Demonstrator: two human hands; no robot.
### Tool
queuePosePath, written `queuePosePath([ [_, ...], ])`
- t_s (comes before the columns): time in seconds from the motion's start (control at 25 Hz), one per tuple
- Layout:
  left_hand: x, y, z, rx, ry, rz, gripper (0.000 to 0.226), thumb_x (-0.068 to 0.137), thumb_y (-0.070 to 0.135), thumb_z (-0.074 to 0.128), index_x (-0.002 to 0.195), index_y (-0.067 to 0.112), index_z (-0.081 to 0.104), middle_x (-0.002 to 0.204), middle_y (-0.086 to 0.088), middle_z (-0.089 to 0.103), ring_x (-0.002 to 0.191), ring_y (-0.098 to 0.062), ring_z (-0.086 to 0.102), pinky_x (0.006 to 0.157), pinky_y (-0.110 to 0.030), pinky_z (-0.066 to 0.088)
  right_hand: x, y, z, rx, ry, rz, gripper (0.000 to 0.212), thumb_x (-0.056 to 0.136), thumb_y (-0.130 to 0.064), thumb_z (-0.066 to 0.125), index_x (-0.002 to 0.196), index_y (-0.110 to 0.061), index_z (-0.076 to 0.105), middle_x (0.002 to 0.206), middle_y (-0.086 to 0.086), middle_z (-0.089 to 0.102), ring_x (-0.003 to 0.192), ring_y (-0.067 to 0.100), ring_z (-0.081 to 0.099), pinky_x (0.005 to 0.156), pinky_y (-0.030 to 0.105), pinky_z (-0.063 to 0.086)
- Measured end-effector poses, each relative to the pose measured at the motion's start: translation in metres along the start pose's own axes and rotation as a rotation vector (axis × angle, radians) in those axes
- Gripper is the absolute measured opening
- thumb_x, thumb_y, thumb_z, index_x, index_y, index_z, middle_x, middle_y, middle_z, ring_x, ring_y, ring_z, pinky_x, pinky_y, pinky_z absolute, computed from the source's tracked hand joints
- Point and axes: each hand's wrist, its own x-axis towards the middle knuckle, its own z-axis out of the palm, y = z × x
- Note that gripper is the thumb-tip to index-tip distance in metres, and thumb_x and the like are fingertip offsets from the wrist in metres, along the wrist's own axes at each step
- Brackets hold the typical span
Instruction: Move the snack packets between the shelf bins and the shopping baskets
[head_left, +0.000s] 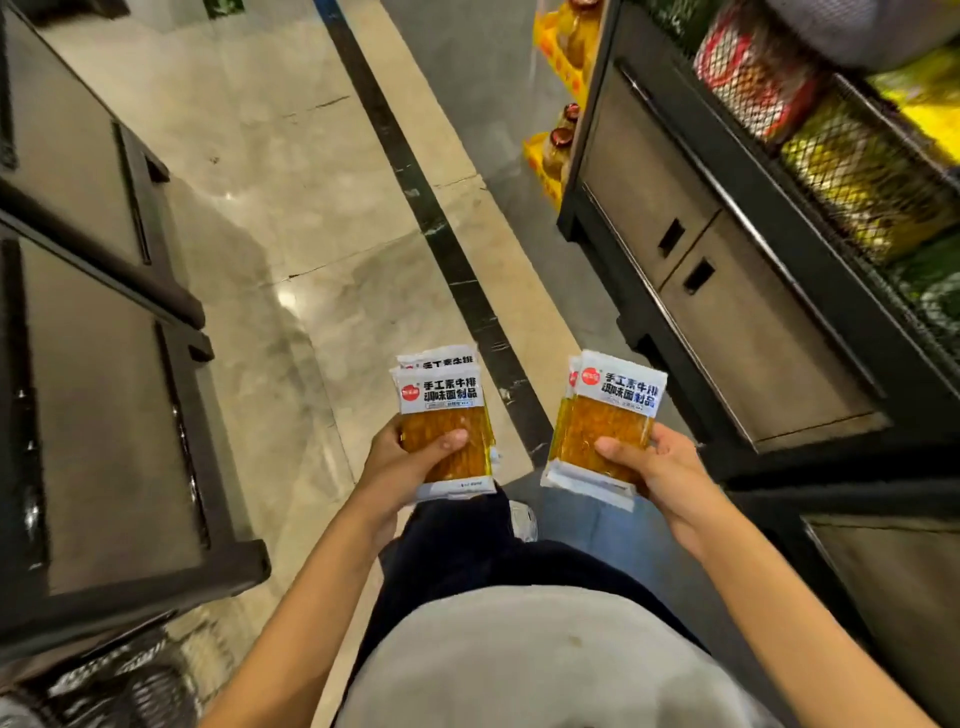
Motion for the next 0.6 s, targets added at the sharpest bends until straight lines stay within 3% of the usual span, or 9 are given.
queuePosePath([
  [0.2, 0.090, 0.072, 0.036, 0.029, -0.051, 0.003, 0.039, 0.078, 0.021, 0.073, 0.113, 0.025, 0.056, 0.103, 0.007, 0.067, 0.085, -0.004, 0.065, 0.054, -0.010, 0.049, 0.079, -0.069, 0.002, 0.027, 0.067, -0.002, 0.039, 0.077, -0.009, 0.071, 0.114, -0.014, 0.060, 0.109, 0.006, 0.070, 0.099, 0.021, 0.066, 0.085, 0.033, 0.052],
  [0.4, 0.199, 0.178, 0.093, 0.198, -0.249, 0.077, 0.045, 0.077, 0.026, 0.074, 0.115, 0.027, 0.050, 0.104, 0.009, 0.062, 0.088, -0.005, 0.061, 0.054, -0.012, 0.049, 0.146, -0.146, 0.002, 0.173, 0.240, -0.087, 0.028, 0.076, -0.007, 0.071, 0.100, -0.019, 0.061, 0.102, 0.002, 0.070, 0.090, 0.014, 0.067, 0.072, 0.024, 0.052],
  [0.52, 0.254, 0.258, 0.142, 0.320, -0.449, 0.097, 0.047, 0.078, 0.026, 0.073, 0.117, 0.026, 0.047, 0.104, 0.009, 0.061, 0.087, -0.006, 0.060, 0.053, -0.012, 0.051, 0.170, -0.203, -0.001, 0.301, 0.373, -0.167, 0.027, 0.075, -0.007, 0.071, 0.096, -0.021, 0.061, 0.096, -0.002, 0.070, 0.085, 0.011, 0.067, 0.065, 0.020, 0.052],
  [0.6, 0.283, 0.310, 0.182, 0.409, -0.578, 0.176, 0.036, 0.079, 0.022, 0.072, 0.108, 0.027, 0.051, 0.103, 0.008, 0.062, 0.084, -0.003, 0.060, 0.053, -0.009, 0.050, 0.181, -0.242, -0.007, 0.359, 0.446, -0.240, 0.032, 0.071, -0.010, 0.073, 0.098, -0.021, 0.060, 0.094, -0.004, 0.071, 0.085, 0.009, 0.067, 0.063, 0.017, 0.053],
])
